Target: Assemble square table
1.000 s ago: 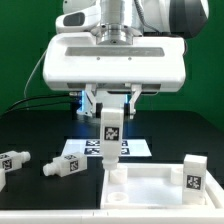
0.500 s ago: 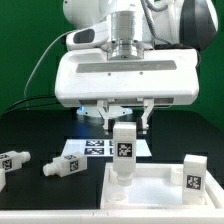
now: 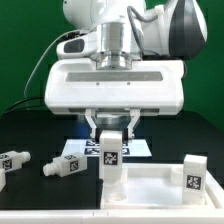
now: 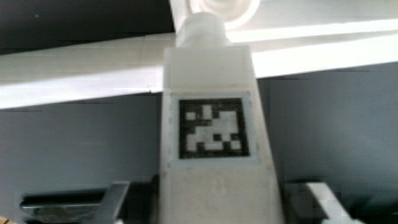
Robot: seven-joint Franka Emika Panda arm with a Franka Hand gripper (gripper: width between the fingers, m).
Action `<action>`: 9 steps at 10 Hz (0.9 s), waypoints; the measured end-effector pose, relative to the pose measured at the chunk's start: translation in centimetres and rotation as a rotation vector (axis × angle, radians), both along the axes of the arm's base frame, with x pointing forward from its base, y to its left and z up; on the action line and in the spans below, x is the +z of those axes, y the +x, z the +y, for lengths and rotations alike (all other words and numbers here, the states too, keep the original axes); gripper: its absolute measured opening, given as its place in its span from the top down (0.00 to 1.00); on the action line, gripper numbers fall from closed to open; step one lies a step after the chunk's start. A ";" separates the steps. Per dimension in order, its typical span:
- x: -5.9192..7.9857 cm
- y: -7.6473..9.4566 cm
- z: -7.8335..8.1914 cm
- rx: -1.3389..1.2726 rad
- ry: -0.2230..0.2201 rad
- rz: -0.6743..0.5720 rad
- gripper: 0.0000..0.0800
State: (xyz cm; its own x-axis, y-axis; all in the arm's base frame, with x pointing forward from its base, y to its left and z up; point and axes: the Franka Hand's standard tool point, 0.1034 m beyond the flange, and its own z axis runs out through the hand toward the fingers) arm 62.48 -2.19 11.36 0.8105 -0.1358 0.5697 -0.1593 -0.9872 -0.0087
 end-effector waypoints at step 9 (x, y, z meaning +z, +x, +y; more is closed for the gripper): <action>-2.3 -0.7 1.2 0.007 -0.012 0.010 0.64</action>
Offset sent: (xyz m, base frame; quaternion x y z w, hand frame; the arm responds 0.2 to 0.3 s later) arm 0.0009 0.0099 -0.0105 0.0020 0.0111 0.0113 0.9999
